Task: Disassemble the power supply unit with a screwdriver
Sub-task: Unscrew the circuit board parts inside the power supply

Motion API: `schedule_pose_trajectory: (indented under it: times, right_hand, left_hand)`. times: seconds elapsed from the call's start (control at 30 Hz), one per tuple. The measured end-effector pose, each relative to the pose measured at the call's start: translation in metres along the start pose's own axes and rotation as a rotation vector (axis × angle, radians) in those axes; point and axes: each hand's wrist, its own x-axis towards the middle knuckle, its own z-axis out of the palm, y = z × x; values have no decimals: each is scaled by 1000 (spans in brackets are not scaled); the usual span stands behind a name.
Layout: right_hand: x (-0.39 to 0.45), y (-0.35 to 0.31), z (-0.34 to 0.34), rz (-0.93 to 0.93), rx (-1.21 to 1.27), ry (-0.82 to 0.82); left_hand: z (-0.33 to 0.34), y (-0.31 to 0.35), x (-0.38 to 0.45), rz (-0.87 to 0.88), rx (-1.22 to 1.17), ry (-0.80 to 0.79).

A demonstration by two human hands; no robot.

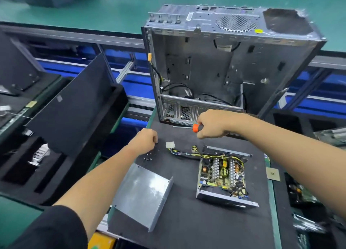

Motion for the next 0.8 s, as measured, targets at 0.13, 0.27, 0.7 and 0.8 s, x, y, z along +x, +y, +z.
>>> schedule_pose_trajectory:
  times: [0.13, 0.27, 0.7, 0.8]
  right_hand:
    - [-3, 4, 2, 4, 14, 6]
    - [-11, 6, 1, 15, 25, 15]
    - [-48, 6, -33, 51, -119, -110]
    - [-66, 10, -41, 88, -174, -132]
  left_hand:
    - [3, 2, 3, 8, 5, -31]
    - [2, 1, 8, -2, 4, -56]
    - [-20, 77, -2, 445, 0, 79]
    - [-21, 108, -14, 653, 94, 36]
